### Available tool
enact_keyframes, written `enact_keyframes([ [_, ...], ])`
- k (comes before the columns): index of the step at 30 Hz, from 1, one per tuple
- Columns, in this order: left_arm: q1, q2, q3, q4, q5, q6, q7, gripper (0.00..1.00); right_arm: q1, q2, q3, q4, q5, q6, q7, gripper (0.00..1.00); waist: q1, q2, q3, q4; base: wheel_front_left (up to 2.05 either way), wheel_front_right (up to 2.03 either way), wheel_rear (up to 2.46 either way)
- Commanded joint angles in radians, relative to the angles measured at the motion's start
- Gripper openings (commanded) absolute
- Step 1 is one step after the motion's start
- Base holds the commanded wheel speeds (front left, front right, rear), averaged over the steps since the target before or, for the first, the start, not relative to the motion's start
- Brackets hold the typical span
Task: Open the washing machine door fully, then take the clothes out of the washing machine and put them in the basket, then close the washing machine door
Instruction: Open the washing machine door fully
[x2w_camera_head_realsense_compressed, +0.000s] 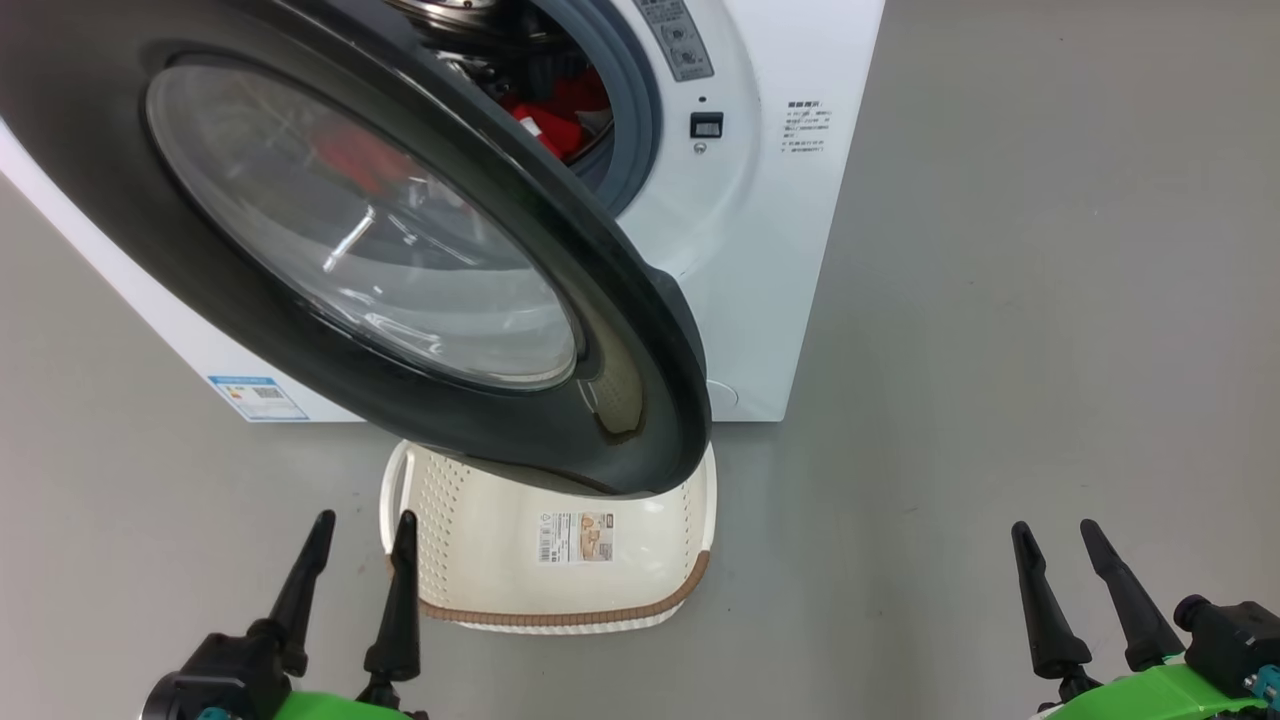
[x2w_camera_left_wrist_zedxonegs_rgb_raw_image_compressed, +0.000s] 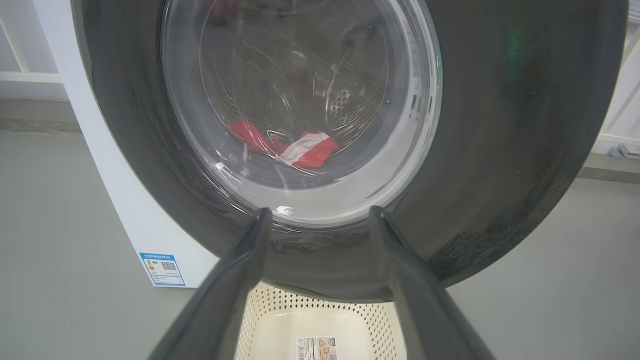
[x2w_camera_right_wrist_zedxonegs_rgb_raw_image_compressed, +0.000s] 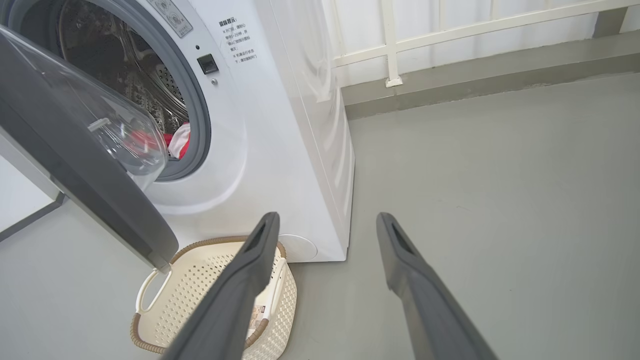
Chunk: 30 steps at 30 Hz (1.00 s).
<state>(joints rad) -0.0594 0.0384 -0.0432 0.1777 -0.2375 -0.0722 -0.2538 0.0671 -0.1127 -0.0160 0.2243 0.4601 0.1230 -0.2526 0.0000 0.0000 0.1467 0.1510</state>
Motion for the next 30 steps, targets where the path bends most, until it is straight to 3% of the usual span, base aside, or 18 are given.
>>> enact_keyframes([
  [1,-0.002,0.012,0.03,-0.025,0.002,-0.004,-0.008,1.0,-0.007,-0.008,0.017,-0.021,-0.016,0.008,-0.009,1.0,0.0,0.0,0.002,-0.001,0.0,0.0,0.0],
  [16,-0.004,0.012,0.021,-0.029,-0.005,-0.002,-0.008,1.0,-0.022,-0.013,0.034,-0.036,-0.023,0.008,-0.009,1.0,0.0,0.0,0.002,0.005,0.0,0.0,0.0],
  [17,-0.005,0.012,0.02,-0.03,-0.006,-0.001,-0.008,1.0,-0.027,-0.013,0.04,-0.043,-0.017,0.008,-0.009,0.5,0.0,0.0,0.003,0.006,0.0,0.0,0.0],
  [19,-0.005,0.012,0.017,-0.032,-0.009,0.001,-0.008,1.0,-0.043,-0.013,0.057,-0.06,-0.005,0.008,-0.009,0.0,0.0,0.0,0.004,0.009,0.0,0.0,0.0],
  [30,0.001,0.012,-0.023,-0.047,-0.024,0.009,-0.008,1.0,-0.245,-0.06,0.252,-0.12,0.199,0.008,-0.009,0.0,0.0,0.0,0.008,0.04,0.0,0.0,0.0],
])
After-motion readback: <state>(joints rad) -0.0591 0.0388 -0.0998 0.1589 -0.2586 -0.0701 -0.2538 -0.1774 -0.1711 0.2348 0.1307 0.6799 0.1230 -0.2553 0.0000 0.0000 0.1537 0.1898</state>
